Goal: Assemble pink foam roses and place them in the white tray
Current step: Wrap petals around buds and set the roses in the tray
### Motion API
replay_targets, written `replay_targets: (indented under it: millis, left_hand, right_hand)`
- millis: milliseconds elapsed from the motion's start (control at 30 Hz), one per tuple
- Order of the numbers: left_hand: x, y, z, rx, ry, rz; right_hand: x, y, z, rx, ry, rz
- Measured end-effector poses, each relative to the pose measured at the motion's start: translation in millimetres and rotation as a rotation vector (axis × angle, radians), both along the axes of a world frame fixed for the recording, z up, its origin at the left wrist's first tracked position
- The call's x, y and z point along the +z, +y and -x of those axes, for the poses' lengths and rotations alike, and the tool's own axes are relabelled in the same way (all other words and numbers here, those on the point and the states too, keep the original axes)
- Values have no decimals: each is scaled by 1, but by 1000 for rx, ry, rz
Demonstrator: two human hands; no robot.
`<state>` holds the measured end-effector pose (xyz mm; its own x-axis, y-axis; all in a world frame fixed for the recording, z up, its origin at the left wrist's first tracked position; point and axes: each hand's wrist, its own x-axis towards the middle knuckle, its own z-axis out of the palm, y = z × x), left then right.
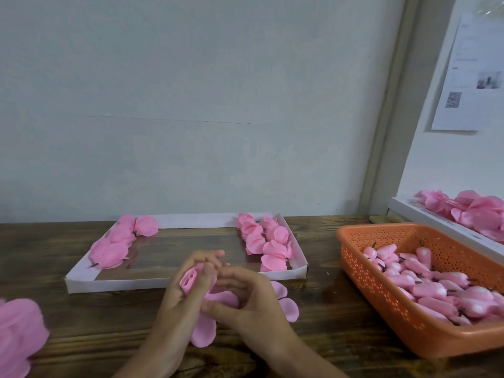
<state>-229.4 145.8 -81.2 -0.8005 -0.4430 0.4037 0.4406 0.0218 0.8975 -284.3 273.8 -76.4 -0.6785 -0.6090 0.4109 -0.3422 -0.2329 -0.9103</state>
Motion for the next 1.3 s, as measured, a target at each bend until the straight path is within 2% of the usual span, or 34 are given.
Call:
replay_targets:
  millis: [267,333,400,433,533,667,900,1133,1300]
  left_hand:
    - [-7,-6,-1,-111,-20,94]
    - [-9,-9,3,-124,-61,8]
    - [-8,-10,12,-211,-155,-233]
    - [-12,-13,12,-256,-185,-290]
    - [-11,-25,19,-220,-313,-237]
    - [-13,-38,14,-184,-278,-348]
    - [-4,-38,11,-358,-448,-308]
    - [-9,-36,16,-278,-372,-344]
    - [-5,-35,12,-98,-221,-340]
  right_hand:
    - [-7,-1,-4,-103,149,-49]
    - [-3,0,0,-121,159,-33]
    - [3,4,6,-103,108,8]
    - [6,6,10,-86,78,29]
    - [8,11,18,-59,-9,61]
    - [6,14,27,-53,-8,65]
    - [9,17,33,8,27,122]
    - [9,18,40,75,127,60]
    - [9,19,39,74,133,5]
